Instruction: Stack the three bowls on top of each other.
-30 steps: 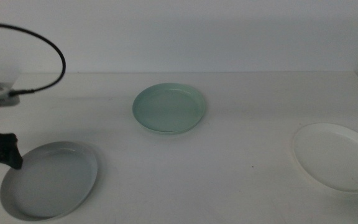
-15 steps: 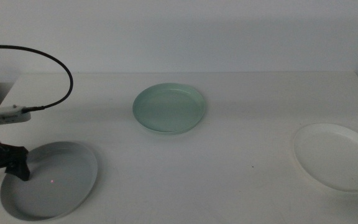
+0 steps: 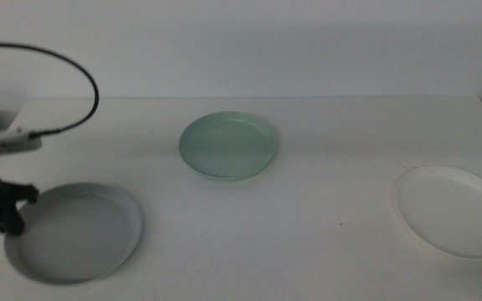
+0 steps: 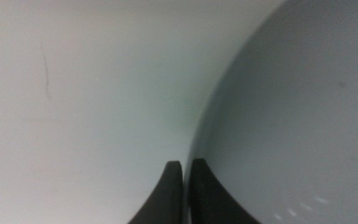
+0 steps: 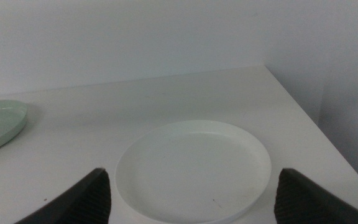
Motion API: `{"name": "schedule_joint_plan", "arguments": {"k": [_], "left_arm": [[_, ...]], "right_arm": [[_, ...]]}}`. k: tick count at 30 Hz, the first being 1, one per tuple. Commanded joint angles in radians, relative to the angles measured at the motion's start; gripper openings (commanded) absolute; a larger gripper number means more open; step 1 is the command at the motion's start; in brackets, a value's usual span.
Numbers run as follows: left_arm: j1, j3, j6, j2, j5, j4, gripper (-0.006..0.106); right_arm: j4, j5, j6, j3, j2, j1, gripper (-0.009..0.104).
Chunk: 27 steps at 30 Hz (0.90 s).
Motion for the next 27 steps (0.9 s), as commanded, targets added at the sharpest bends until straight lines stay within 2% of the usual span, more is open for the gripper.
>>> {"name": "schedule_joint_plan", "arguments": {"k": [1,7,15,21,27], "left_arm": [[-0.044,-0.053,-0.046,-0.103,0.045,-0.038,-0.005],[-0.247,-0.154,-0.181,-0.140,0.143,-0.049,-0.005],[-0.564,-0.236,-0.363,-0.091,0.085,-0.060,-0.005],[-0.712,-0.262,-0.404,-0.023,0.016,-0.079,-0.005],[-0.775,-0.262,-0.409,0.051,-0.046,-0.117,-0.005]], "right_arm": [[-0.006,-0.078,-0.005,-0.008,-0.027,-0.006,0.096],[-0.006,-0.078,-0.005,-0.008,-0.027,-0.006,0.096],[-0.006,-0.078,-0.005,-0.008,-0.027,-0.006,0.096],[-0.006,-0.078,-0.005,-0.008,-0.027,-0.006,0.096],[-0.006,-0.078,-0.005,-0.008,-0.027,-0.006,0.096]]}}
